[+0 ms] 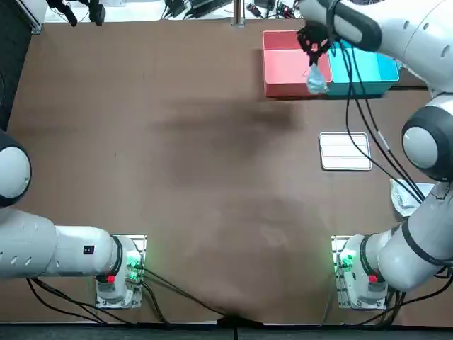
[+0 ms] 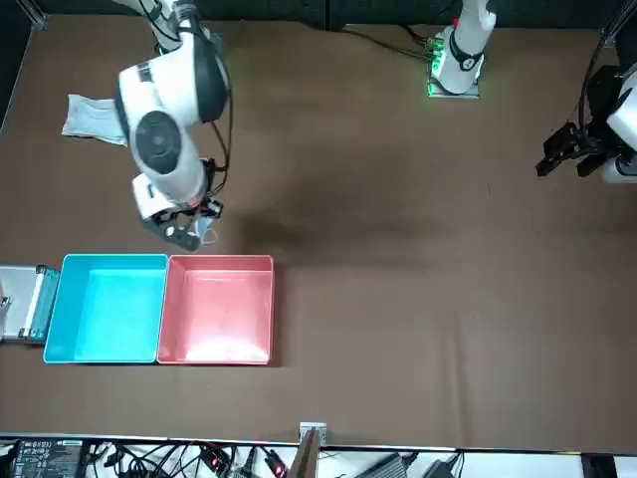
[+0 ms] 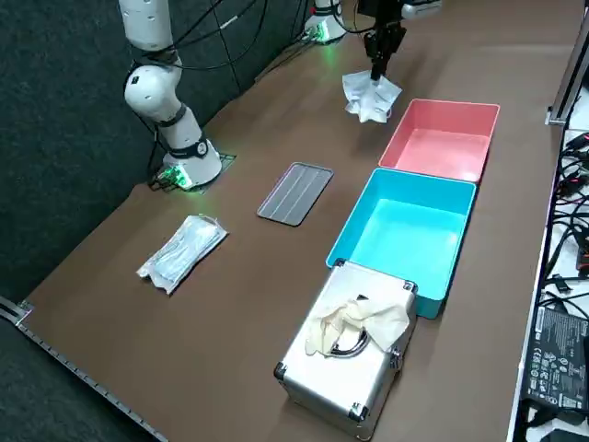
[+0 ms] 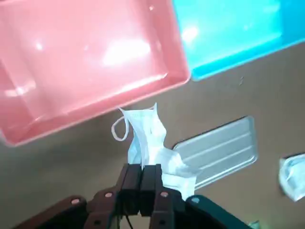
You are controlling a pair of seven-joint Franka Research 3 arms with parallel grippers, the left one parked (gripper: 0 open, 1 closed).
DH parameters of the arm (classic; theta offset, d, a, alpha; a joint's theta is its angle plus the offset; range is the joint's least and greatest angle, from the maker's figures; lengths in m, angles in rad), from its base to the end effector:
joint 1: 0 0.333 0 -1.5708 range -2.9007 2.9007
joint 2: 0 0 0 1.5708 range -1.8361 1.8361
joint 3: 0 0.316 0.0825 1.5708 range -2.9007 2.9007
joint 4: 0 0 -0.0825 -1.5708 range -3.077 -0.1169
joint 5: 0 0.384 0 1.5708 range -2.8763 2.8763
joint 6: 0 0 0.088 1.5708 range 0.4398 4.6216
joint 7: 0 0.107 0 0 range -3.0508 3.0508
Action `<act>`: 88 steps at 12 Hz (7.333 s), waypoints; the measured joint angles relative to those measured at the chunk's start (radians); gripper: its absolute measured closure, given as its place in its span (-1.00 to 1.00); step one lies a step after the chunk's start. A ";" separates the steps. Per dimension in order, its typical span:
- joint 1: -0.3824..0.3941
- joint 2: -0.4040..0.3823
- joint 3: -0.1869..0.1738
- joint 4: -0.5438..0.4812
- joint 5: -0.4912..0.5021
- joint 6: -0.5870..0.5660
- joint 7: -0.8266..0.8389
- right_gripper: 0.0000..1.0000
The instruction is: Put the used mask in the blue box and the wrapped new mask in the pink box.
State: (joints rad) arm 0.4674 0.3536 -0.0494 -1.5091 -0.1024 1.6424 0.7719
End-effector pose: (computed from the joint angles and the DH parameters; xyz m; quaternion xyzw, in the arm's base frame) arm 0.5883 0.2544 0.4467 0.9784 -0.1650 -0.0577 0.1103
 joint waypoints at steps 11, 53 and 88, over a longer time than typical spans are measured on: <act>-0.314 0.066 0.000 0.062 -0.123 0.216 -0.501 0.97; -0.814 -0.452 0.008 -0.722 -0.127 0.117 -1.289 -1.00; -1.198 -0.558 -0.150 -1.166 -0.280 0.634 -2.371 -0.70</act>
State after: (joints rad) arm -0.7310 -0.2049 -0.1994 -2.6747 -0.3824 2.2761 -1.5988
